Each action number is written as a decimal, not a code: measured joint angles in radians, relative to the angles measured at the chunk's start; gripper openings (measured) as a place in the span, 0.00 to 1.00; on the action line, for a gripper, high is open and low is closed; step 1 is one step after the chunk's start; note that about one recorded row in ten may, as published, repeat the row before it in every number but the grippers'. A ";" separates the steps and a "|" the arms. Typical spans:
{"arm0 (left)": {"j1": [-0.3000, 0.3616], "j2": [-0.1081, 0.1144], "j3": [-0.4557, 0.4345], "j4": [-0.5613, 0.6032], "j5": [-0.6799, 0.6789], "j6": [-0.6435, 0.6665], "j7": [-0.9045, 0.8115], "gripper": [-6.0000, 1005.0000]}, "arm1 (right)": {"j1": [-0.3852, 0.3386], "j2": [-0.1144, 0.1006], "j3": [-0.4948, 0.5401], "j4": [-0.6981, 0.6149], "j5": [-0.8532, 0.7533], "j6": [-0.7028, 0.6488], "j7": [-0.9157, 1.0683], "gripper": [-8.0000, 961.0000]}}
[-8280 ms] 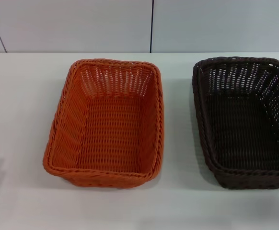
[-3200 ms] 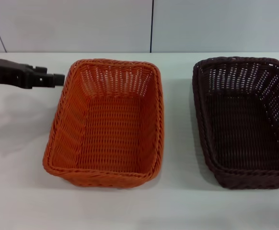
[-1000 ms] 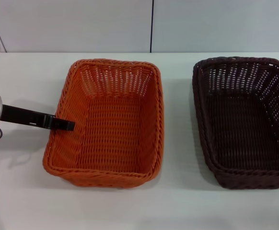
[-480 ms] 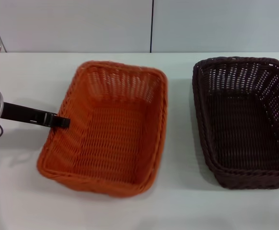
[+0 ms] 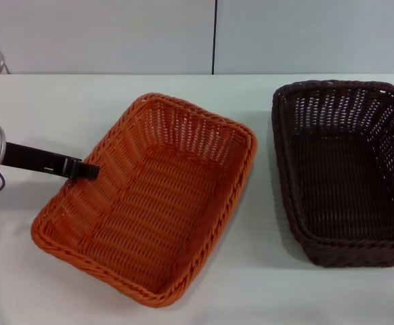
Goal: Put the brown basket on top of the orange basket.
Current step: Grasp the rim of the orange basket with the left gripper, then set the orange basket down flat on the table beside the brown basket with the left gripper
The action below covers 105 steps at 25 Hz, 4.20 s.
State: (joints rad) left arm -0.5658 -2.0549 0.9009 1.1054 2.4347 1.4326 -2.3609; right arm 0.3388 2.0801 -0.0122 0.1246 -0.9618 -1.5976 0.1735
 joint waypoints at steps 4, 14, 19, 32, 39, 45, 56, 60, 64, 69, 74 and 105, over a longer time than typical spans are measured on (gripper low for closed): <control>-0.004 0.000 -0.001 0.017 -0.001 0.009 0.001 0.19 | -0.003 0.000 0.001 0.000 0.000 0.002 0.000 0.61; -0.005 0.004 -0.005 0.065 -0.055 0.034 0.001 0.18 | -0.003 0.000 0.002 0.000 0.000 0.016 0.001 0.61; 0.000 0.012 -0.070 0.128 -0.127 0.059 0.002 0.18 | -0.002 -0.001 0.002 -0.002 0.000 0.021 0.004 0.61; -0.005 0.038 -0.162 0.167 -0.330 0.125 0.055 0.18 | 0.003 -0.002 0.002 -0.008 0.000 0.042 0.008 0.61; -0.028 0.050 -0.161 0.160 -0.337 0.191 0.125 0.18 | -0.003 -0.002 0.001 -0.010 0.000 0.044 0.012 0.61; -0.081 0.092 -0.143 0.091 -0.324 0.288 0.160 0.18 | -0.015 -0.003 0.001 -0.038 0.000 0.062 0.100 0.61; -0.200 0.095 -0.130 -0.027 -0.083 0.290 0.268 0.18 | -0.029 -0.003 0.002 -0.055 -0.004 0.070 0.137 0.61; -0.217 0.083 -0.131 -0.045 -0.035 0.280 0.294 0.18 | -0.031 -0.003 0.002 -0.055 -0.005 0.072 0.137 0.61; -0.240 0.065 -0.131 -0.074 0.004 0.250 0.330 0.18 | -0.032 -0.003 0.001 -0.054 -0.005 0.073 0.137 0.61; -0.255 0.051 -0.128 -0.076 0.006 0.208 0.360 0.18 | -0.032 -0.003 0.002 -0.054 -0.005 0.073 0.138 0.61; -0.260 0.038 -0.113 -0.074 0.008 0.161 0.355 0.17 | -0.033 -0.003 0.002 -0.054 -0.002 0.073 0.138 0.61; 0.226 -0.003 -0.035 0.023 -0.875 -0.066 0.548 0.85 | -0.028 -0.003 0.002 -0.059 0.000 0.079 0.138 0.61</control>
State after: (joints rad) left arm -0.3395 -2.0582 0.8661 1.1280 1.5596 1.3669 -1.8124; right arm 0.3111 2.0770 -0.0107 0.0657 -0.9616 -1.5185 0.3114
